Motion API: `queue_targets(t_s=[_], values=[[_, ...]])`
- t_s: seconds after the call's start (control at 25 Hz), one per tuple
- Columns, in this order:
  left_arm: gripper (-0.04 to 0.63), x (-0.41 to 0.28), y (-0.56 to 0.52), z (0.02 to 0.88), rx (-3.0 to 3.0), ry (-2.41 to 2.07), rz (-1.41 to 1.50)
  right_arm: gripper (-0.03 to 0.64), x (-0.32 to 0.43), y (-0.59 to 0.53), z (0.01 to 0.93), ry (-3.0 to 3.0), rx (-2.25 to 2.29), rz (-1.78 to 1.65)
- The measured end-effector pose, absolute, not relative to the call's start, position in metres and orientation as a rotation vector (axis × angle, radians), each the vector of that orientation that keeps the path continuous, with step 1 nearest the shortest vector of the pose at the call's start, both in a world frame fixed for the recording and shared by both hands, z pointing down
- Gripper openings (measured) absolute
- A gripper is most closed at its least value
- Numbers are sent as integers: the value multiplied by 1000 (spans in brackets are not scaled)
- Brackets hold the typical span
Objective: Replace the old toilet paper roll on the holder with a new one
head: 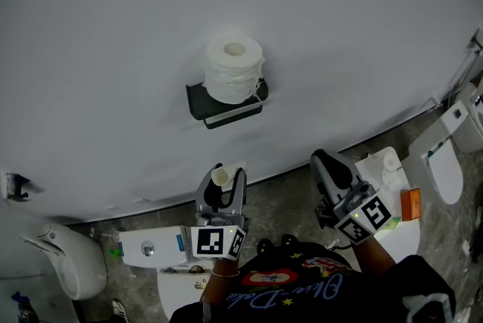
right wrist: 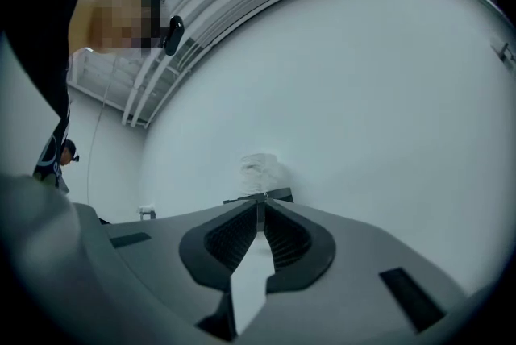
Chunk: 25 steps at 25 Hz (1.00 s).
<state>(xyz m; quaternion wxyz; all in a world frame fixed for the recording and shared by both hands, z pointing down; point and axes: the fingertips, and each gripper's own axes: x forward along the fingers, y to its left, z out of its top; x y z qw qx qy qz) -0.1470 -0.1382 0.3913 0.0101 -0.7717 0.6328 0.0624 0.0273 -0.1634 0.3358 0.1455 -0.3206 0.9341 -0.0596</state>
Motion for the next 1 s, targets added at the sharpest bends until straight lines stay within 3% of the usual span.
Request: queue_targets(t_s=[0.32, 0.4, 0.56, 1.0], values=[[190, -153, -150, 388, -2416, 1974, 192, 19, -15, -184, 262, 2910, -505, 137], [190, -156, -154, 386, -2411, 1978, 185, 128, -30, -190, 243, 2995, -411, 244], [192, -164, -162, 383, -2401, 1977, 183, 186, -58, -208, 218, 3155, -291, 530], [192, -181, -164, 383, -2383, 2007, 176, 201, -126, -244, 219, 3498, 241, 1004]])
